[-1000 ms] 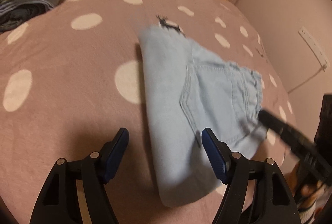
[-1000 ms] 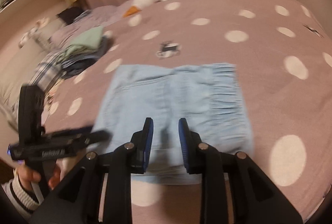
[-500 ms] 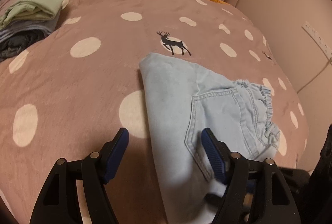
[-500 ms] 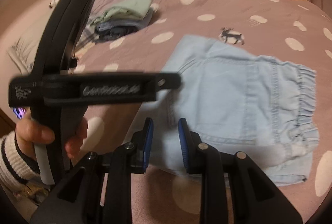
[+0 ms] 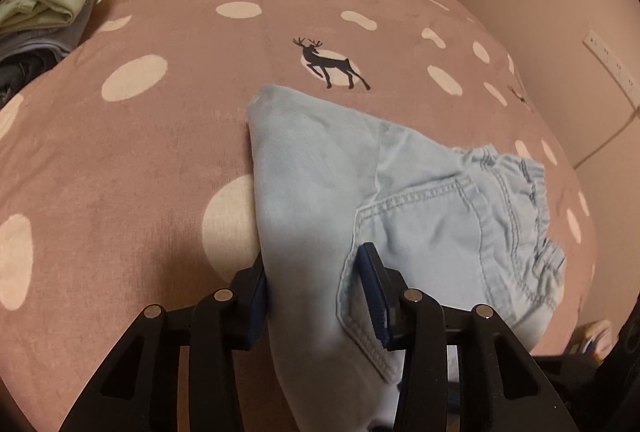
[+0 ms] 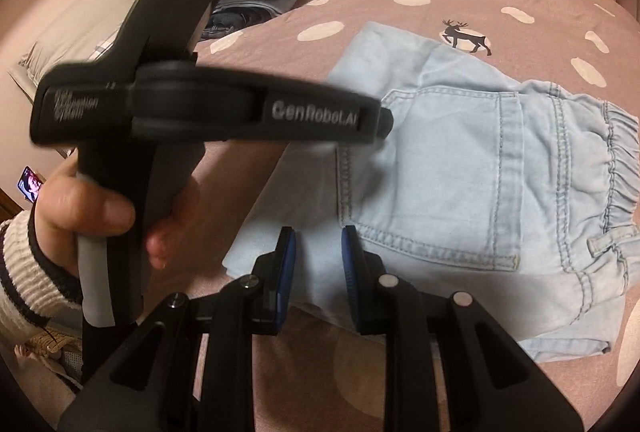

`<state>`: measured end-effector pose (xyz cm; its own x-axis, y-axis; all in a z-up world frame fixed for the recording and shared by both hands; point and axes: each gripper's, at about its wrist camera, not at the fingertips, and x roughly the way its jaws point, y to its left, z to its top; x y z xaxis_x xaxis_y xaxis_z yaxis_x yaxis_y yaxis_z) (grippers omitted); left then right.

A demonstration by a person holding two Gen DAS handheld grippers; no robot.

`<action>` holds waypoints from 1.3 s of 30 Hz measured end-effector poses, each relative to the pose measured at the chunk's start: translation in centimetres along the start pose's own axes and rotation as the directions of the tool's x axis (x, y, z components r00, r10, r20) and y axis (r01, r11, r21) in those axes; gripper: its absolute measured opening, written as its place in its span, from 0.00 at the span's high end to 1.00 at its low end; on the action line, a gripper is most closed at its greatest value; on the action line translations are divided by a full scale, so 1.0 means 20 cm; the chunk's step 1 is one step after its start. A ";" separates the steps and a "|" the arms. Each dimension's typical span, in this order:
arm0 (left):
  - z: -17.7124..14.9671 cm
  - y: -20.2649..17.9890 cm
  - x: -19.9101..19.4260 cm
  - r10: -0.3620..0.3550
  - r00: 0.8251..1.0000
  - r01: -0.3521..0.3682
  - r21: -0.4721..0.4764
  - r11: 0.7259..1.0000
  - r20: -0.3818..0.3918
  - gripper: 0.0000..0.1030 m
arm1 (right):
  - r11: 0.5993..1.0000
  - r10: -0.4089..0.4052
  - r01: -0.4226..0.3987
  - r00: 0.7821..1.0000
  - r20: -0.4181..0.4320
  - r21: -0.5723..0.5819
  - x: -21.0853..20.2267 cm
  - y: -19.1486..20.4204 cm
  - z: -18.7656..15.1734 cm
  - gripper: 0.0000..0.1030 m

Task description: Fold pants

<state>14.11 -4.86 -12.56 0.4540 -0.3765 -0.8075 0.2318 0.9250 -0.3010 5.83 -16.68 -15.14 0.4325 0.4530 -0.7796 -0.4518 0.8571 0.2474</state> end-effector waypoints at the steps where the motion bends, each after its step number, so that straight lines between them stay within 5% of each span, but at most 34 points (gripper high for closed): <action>1: 0.01 0.00 -0.01 -0.006 1.000 0.006 -0.004 1.000 0.009 0.58 | 1.000 0.003 -0.003 1.000 0.001 0.003 0.00 0.00 -0.01 0.77; 6: 0.07 0.06 -0.06 -0.027 0.997 0.032 -0.064 0.997 0.077 0.58 | 1.000 0.022 -0.022 1.000 0.002 0.023 0.01 -0.02 0.00 0.77; 16: 0.16 0.17 0.11 -0.081 0.997 0.080 -0.165 0.983 0.001 0.58 | 0.999 0.031 -0.031 1.000 0.007 0.032 0.01 -0.02 -0.01 0.77; 24: 0.20 0.11 0.05 -0.012 1.000 0.015 -0.113 0.993 0.025 0.58 | 0.999 0.030 -0.031 1.000 0.007 0.039 0.01 -0.02 -0.01 0.77; 32: 0.23 0.22 0.13 -0.020 1.000 0.021 -0.197 0.980 0.011 0.55 | 0.999 0.028 -0.028 1.000 0.007 0.042 0.01 -0.03 0.00 0.77; 39: 0.23 0.14 0.09 0.062 0.998 -0.059 -0.123 0.991 0.027 0.55 | 0.998 0.034 -0.035 0.999 0.009 0.056 0.01 -0.04 -0.01 0.76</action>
<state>19.48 -3.23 -12.49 0.4904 -0.3194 -0.8109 0.0975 0.9447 -0.3132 6.14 -17.37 -15.55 0.4239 0.4844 -0.7653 -0.4220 0.8533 0.3063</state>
